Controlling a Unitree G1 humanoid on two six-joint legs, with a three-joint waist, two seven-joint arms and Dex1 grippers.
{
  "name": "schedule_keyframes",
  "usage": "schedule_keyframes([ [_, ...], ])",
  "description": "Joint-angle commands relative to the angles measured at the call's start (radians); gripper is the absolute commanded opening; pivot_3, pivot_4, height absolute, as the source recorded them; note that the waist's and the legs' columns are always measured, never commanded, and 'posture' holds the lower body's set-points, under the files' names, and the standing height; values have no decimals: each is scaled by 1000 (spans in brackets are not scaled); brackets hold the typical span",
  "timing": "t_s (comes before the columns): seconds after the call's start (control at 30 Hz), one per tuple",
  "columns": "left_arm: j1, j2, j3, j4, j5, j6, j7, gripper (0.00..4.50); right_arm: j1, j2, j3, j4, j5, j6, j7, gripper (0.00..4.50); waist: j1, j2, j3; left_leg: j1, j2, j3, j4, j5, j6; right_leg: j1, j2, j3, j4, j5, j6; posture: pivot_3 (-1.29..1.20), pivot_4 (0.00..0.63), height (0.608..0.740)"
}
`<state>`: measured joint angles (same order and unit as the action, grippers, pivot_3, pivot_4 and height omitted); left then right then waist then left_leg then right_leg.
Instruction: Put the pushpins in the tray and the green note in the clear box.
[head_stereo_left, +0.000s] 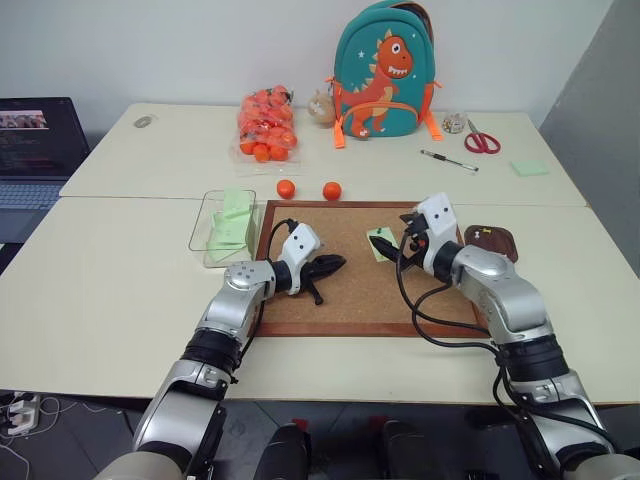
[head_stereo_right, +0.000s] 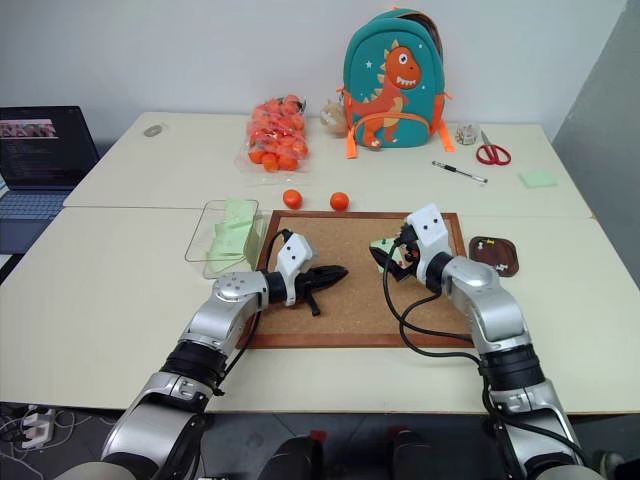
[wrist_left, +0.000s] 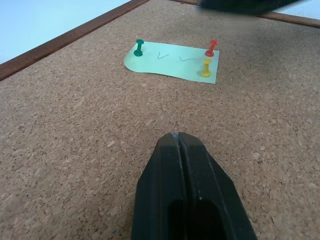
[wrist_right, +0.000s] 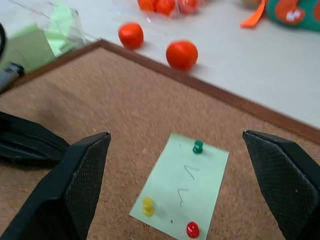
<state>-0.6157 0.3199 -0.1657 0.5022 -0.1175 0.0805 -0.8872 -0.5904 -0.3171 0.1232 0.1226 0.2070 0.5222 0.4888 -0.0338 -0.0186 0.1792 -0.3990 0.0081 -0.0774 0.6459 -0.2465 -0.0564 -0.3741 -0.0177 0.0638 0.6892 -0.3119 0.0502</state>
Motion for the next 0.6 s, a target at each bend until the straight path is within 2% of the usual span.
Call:
schedule_keyframes([
  [0.03,12,-8,-9,-5,11,-7,-6,25,-56,39,-3,85,-32,-56,-24,4500,-1,0,0,0,0,0,0,0,0,0,0,0,0,0,0,0,150,740],
  [0.43,13,-17,-3,-18,10,-11,-4,25,-124,99,-23,232,-68,-98,-44,4500,-1,0,0,0,0,0,0,0,0,0,0,0,1,0,0,0,150,740],
  [0.47,13,-17,-3,-19,11,-10,-4,0,-131,102,-27,246,-71,-102,-48,4125,-2,0,0,0,0,0,0,0,0,0,0,0,1,0,0,0,150,740],
  [0.6,13,-17,-3,-20,12,-8,-4,0,-148,112,-36,280,-71,-114,-50,3445,-1,0,0,0,0,0,0,0,0,0,0,0,1,0,0,0,150,740],
])
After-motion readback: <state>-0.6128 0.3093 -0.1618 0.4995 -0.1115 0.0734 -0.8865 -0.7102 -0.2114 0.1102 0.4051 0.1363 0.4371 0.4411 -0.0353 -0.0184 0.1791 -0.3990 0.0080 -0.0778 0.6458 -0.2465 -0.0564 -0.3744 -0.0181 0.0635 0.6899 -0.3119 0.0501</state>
